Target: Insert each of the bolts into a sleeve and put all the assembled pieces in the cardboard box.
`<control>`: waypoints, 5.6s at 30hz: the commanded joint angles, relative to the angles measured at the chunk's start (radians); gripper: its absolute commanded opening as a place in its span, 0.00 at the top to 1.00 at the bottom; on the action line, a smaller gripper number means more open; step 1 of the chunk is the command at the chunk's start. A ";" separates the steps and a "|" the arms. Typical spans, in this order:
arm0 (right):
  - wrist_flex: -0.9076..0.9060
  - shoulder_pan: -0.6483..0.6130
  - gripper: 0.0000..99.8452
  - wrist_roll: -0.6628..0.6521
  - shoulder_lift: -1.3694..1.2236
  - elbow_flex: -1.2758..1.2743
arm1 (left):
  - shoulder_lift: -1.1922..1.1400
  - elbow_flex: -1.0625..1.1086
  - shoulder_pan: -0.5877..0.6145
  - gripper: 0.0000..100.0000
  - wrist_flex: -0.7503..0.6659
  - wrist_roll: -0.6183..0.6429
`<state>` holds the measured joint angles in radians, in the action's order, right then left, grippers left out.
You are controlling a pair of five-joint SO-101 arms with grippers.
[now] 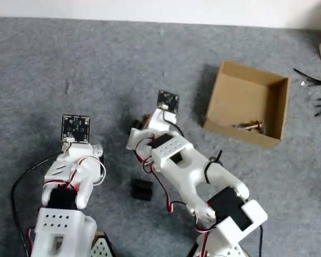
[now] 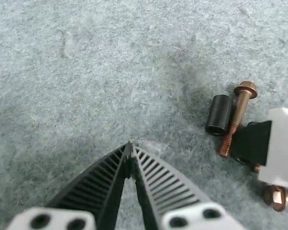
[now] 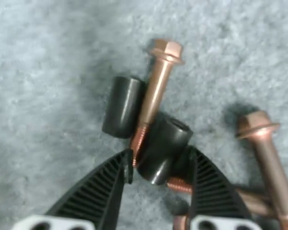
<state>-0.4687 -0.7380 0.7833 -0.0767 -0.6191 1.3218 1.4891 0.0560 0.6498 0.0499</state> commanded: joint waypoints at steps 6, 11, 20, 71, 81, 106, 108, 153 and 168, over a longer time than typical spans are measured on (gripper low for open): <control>-0.010 0.033 0.99 0.003 0.005 0.031 | -0.001 -0.031 0.015 0.99 -0.023 -0.008; -0.010 0.056 0.99 0.003 0.005 0.033 | -0.001 -0.031 0.015 0.99 -0.023 -0.008; -0.008 0.124 0.98 0.002 0.001 0.030 | -0.001 -0.031 0.015 0.99 -0.023 -0.008; -0.054 0.280 1.00 -0.253 0.404 -0.116 | -0.002 -0.035 0.015 0.99 -0.021 -0.008; 0.119 0.331 1.00 -0.265 0.685 -0.397 | -0.041 -0.042 -0.048 0.94 -0.017 -0.080; 0.476 0.453 1.00 -0.364 0.934 -0.779 | -1.322 -1.300 -0.249 0.85 0.488 -0.106; 0.476 0.455 1.00 -0.362 0.934 -0.779 | -1.388 -1.342 -0.291 0.85 0.502 -0.106; 0.476 0.455 1.00 -0.364 0.934 -0.779 | -1.871 -1.638 -0.280 0.86 0.427 -0.011; 0.476 0.456 1.00 -0.367 0.934 -0.779 | -2.095 -1.940 -0.286 0.94 0.654 -0.012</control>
<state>-0.0222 -0.2915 0.4289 0.8301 -1.4047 -0.7234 -0.3506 -0.2432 1.2559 0.0315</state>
